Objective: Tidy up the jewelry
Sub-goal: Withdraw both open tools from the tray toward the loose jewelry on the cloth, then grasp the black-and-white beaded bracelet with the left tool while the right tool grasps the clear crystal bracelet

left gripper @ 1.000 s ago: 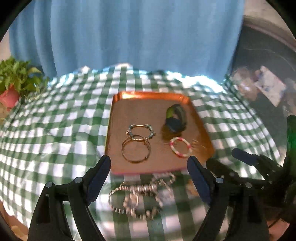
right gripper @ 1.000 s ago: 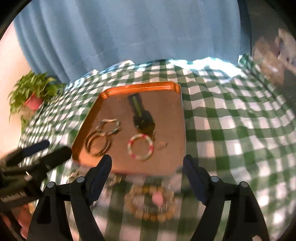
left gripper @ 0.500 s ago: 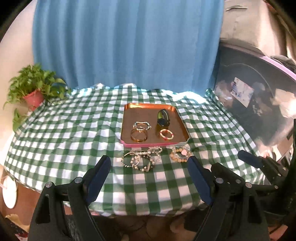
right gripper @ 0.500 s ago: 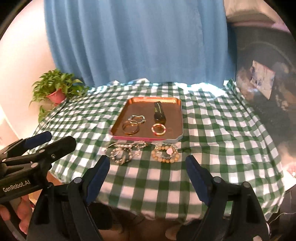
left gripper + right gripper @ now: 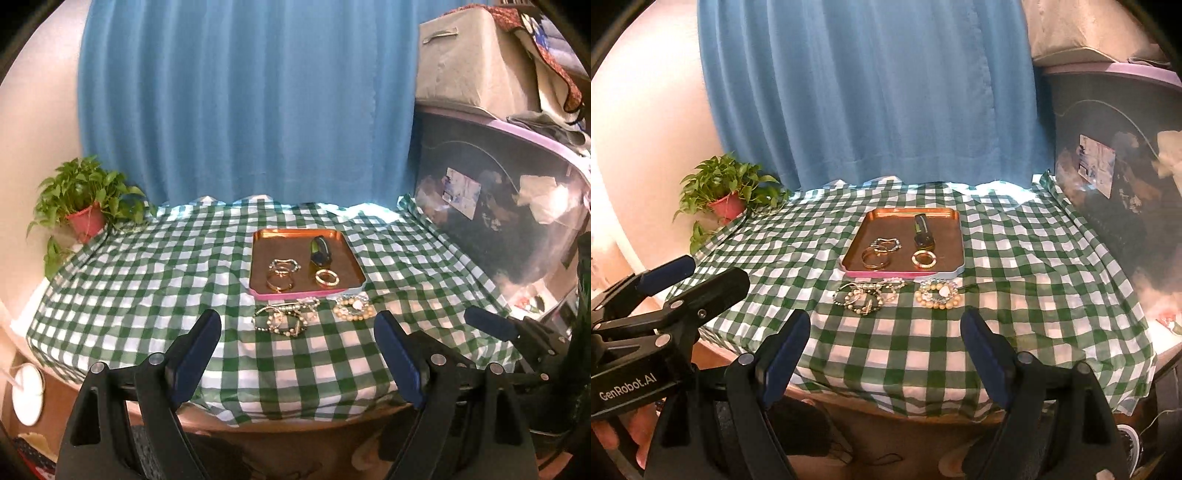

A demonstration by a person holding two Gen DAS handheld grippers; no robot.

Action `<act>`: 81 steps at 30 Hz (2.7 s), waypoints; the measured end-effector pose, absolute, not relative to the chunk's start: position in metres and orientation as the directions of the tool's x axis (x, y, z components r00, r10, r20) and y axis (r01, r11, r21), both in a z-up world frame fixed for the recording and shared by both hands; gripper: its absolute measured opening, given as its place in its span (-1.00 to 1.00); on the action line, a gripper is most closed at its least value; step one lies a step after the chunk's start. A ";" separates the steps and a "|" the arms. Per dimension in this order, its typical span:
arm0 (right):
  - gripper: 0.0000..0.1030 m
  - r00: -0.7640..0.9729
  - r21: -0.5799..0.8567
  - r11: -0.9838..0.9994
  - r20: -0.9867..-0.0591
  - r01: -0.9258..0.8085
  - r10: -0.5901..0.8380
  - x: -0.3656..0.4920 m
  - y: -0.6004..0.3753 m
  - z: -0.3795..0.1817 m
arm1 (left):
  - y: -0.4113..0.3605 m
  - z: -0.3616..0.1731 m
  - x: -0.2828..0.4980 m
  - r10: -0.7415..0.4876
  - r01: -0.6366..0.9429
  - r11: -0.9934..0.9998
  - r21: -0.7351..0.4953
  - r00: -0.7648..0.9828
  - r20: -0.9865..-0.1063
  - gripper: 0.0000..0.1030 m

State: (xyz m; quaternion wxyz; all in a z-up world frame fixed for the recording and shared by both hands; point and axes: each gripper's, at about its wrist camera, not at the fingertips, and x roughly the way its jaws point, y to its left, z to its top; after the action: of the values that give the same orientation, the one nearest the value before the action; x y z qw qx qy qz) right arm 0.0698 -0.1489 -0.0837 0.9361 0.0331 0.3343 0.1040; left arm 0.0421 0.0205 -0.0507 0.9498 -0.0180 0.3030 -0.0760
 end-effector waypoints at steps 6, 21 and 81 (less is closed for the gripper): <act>0.57 0.779 0.066 0.987 -0.607 -0.145 0.155 0.068 -0.144 -0.094 | 0.013 -0.071 0.061 -0.137 0.155 0.988 -0.023 0.784 -0.605 0.65; 0.54 0.718 0.128 0.972 -0.656 -0.197 0.232 0.111 -0.149 -0.143 | 0.013 -0.121 0.106 -0.140 0.128 0.989 -0.068 0.735 -0.663 0.65; -0.79 0.602 0.200 0.952 -0.739 -0.233 0.303 0.304 -0.215 -0.261 | 0.070 -0.278 0.273 -0.156 0.148 0.986 -0.081 0.617 -0.771 -0.80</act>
State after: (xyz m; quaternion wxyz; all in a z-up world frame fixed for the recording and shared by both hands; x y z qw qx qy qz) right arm 0.3042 -0.2153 -0.2605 0.8940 0.0415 0.4202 0.1498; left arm 0.2728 0.0700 -0.2778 0.8992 -0.0047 0.4293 -0.0845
